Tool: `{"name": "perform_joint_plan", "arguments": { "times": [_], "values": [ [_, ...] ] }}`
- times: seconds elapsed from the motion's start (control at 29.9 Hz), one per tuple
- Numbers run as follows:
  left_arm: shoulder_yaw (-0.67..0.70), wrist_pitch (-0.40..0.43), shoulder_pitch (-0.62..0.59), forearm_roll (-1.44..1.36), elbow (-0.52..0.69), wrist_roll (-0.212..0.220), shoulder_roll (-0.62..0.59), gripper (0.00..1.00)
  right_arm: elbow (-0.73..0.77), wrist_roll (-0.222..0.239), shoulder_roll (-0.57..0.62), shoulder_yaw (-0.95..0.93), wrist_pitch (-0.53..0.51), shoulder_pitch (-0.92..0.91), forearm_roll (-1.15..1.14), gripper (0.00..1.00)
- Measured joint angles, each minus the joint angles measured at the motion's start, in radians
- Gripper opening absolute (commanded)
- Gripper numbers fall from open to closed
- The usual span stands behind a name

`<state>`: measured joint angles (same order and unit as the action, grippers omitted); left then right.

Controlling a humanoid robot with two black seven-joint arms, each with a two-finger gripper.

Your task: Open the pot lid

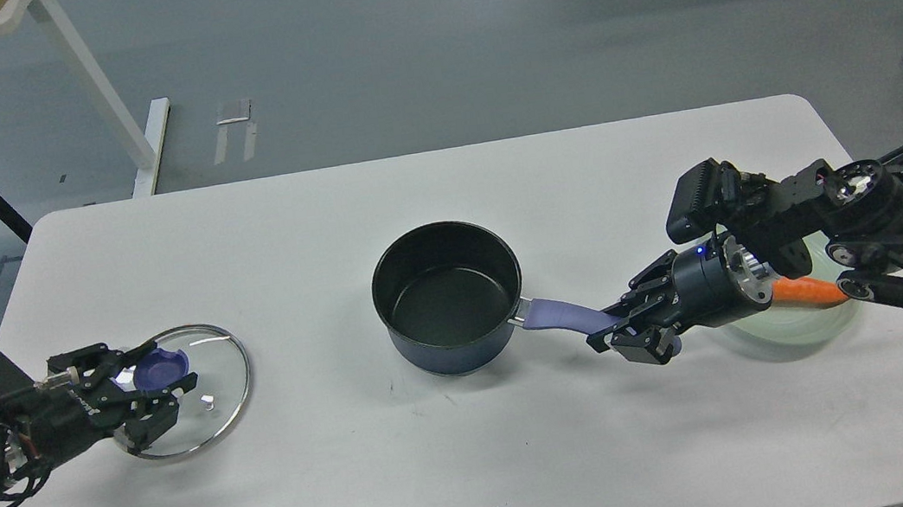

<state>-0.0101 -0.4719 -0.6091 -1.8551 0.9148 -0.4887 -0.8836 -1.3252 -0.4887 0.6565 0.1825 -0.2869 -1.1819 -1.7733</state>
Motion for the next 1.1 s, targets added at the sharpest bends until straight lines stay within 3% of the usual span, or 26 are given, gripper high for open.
{"name": "perform_joint_plan", "arguments": {
  "times": [0.17, 0.6, 0.8, 0.9, 1.07, 1.1],
  "values": [
    [-0.001, 0.0, 0.0, 0.006, -0.019, 0.0, 0.02, 0.89, 0.001, 0.0, 0.0, -0.001, 0.0, 0.001, 0.0, 0.29],
    [0.001, 0.02, -0.024, 0.1, 0.025, 0.0, -0.014, 0.93, 0.001, 0.0, 0.0, -0.002, 0.0, 0.001, 0.0, 0.3],
    [0.017, 0.16, -0.114, 0.356, 0.131, 0.0, -0.062, 0.93, 0.001, 0.0, 0.0, -0.002, 0.0, 0.001, 0.0, 0.35],
    [0.02, 0.257, -0.178, 0.605, 0.159, 0.0, -0.069, 0.94, 0.001, 0.0, 0.0, -0.002, 0.0, 0.0, 0.0, 0.5],
    [0.022, 0.41, -0.272, 1.013, 0.168, 0.0, -0.071, 0.95, 0.0, 0.0, 0.002, -0.002, 0.0, -0.001, 0.0, 0.97],
    [0.022, 0.436, -0.286, 1.083, 0.168, 0.0, -0.07, 0.96, 0.0, 0.0, 0.004, -0.002, 0.0, -0.001, 0.001, 0.97]
  ]
}}
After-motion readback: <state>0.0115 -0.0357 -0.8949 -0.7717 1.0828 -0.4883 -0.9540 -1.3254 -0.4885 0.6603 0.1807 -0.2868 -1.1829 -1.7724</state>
